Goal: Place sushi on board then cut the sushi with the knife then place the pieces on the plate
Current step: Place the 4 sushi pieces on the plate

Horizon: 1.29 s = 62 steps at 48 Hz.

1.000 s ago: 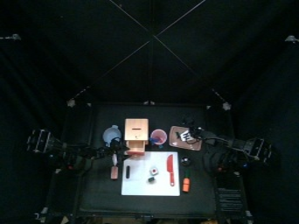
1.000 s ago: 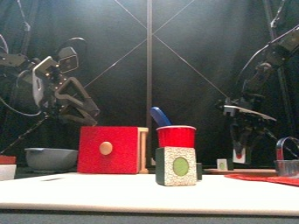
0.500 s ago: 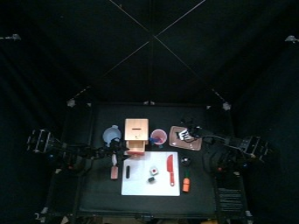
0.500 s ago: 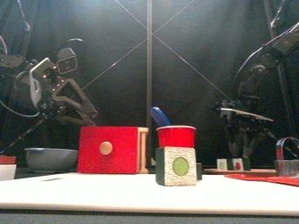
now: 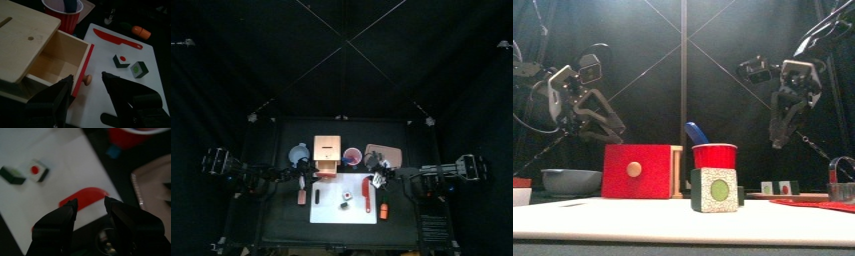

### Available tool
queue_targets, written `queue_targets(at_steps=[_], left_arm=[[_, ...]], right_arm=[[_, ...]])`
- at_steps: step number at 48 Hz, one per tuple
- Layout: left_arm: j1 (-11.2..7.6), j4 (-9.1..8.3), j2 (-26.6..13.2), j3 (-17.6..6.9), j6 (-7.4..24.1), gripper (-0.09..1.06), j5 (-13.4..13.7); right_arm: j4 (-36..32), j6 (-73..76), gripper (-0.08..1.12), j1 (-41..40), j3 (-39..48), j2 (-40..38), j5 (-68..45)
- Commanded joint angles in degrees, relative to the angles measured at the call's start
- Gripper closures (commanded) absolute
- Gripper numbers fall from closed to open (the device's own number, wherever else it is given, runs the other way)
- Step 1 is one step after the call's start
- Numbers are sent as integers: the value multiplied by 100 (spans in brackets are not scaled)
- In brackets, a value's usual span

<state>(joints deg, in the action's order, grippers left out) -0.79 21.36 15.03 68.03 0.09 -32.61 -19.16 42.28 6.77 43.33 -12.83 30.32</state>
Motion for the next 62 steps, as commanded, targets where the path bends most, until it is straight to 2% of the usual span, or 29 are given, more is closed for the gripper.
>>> queue_targets(at_steps=[1, 8, 15, 22, 31, 42, 62], left_arm=[[26, -9, 26, -141, 18, 10, -26], [35, -9, 35, -105, 18, 10, -35], [44, 0, 26, -88, -9, 10, -26], [35, 141, 26, -70, 0, 10, -26], [35, 220, 35, -44, -9, 10, -26], [44, 352, 35, -9, 0, 10, -26], [44, 431, 35, 35, 0, 10, -26]], right_arm=[[-264, -360, 22, 369, -747, 571, 18], [-325, -1046, 22, 563, -1336, 1204, 290], [9, -1898, 22, 545, -1679, 1626, 483], [404, -2742, 22, 466, -1890, 1863, 501], [835, -3516, 22, 281, -2083, 2057, 492], [993, -3911, 22, 185, -2188, 2250, 483], [1143, -4113, 22, 53, -2294, 2566, 501]])
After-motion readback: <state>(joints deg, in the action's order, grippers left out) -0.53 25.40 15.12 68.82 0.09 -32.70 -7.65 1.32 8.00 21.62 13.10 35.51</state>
